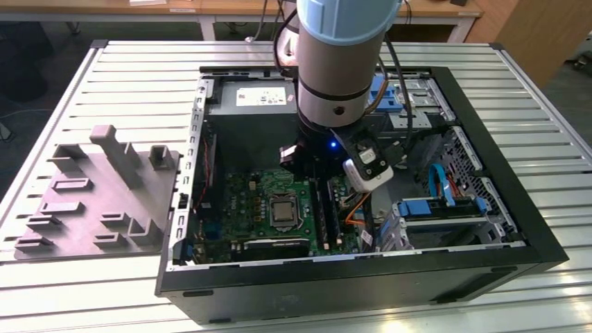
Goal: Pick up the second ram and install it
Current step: 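Press down the second ram until it locks into place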
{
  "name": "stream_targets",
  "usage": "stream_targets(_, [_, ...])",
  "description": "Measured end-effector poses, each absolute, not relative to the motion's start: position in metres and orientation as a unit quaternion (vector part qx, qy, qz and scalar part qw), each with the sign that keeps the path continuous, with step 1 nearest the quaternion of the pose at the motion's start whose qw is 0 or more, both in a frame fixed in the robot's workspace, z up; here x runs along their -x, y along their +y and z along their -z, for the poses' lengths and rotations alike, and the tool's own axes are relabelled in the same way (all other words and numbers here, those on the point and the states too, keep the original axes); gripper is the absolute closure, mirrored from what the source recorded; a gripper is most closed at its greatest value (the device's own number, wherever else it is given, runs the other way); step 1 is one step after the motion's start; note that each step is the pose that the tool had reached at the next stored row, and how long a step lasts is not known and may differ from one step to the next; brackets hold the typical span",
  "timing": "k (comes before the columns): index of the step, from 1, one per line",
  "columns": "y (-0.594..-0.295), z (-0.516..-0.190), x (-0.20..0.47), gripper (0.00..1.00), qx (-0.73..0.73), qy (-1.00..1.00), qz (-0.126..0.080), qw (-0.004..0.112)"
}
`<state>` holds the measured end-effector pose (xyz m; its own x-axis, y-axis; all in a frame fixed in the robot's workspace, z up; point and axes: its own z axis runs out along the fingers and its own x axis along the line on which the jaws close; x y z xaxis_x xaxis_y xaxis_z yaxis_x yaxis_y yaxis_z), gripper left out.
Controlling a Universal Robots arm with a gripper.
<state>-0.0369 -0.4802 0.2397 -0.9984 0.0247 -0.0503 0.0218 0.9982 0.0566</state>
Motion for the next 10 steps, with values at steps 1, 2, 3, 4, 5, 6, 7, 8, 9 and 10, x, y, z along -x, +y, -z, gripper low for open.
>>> stream_targets(1, [-0.4802,-0.2397,0.0369,0.9,-0.012,0.999,-0.028,0.026])
stream_targets(2, [-0.4802,-0.2398,0.0369,0.9,-0.012,0.999,-0.028,0.025])
stream_targets(3, [-0.4801,-0.2397,0.0369,0.9,-0.012,0.999,-0.028,0.025])
stream_targets(4, [-0.4798,-0.2397,0.0369,0.9,-0.012,0.999,-0.028,0.026])
stream_targets(5, [-0.4796,-0.2397,0.0369,0.9,-0.012,0.999,-0.028,0.026])
stream_targets(6, [-0.4794,-0.2397,0.0369,0.9,-0.012,0.999,-0.028,0.025])
stream_targets(7, [-0.4791,-0.2397,0.0369,0.9,-0.012,0.999,-0.028,0.025])
stream_targets(8, [-0.479,-0.2397,0.0369,0.9,-0.012,0.999,-0.028,0.025])
stream_targets(9, [-0.479,-0.2397,0.0369,0.9,-0.012,0.999,-0.028,0.025])
stream_targets(10, [-0.4789,-0.2397,0.0369,0.9,-0.012,0.999,-0.028,0.025])
